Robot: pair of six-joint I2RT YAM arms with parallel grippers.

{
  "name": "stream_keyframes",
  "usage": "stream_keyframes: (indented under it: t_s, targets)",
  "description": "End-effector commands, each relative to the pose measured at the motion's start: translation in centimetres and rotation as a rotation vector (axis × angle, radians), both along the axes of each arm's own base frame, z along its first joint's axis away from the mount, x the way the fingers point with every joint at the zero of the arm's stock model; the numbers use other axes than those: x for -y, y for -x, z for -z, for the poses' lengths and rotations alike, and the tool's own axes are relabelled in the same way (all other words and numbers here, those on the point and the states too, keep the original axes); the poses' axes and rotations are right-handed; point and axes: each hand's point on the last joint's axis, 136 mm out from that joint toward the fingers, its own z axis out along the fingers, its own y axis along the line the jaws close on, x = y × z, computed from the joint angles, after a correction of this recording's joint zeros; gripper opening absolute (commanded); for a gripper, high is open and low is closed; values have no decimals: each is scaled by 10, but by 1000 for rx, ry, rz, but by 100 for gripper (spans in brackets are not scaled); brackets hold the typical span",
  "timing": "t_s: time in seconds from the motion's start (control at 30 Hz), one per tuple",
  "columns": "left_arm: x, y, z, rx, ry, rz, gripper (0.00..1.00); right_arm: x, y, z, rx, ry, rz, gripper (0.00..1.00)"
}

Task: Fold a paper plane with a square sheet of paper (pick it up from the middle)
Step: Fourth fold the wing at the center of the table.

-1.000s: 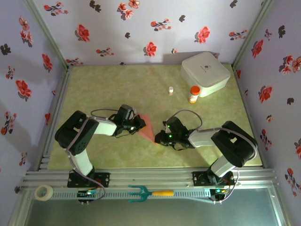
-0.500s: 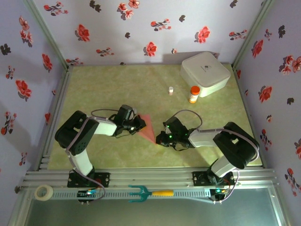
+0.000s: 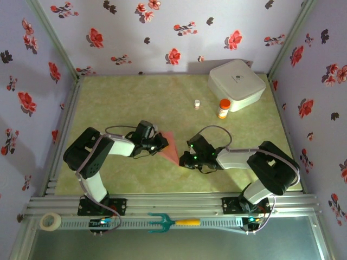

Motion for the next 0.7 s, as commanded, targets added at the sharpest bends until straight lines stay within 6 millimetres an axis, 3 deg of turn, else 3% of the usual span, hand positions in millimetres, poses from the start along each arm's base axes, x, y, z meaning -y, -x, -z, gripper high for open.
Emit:
stream_keyframes:
  t_s: [0.0, 0.67]
  targets:
    - [-15, 6, 24, -47, -71, -33, 0, 36, 41, 33, -143, 172, -41, 9]
    - [-15, 8, 26, -50, -71, -32, 0, 44, 48, 32, -147, 215, -56, 9]
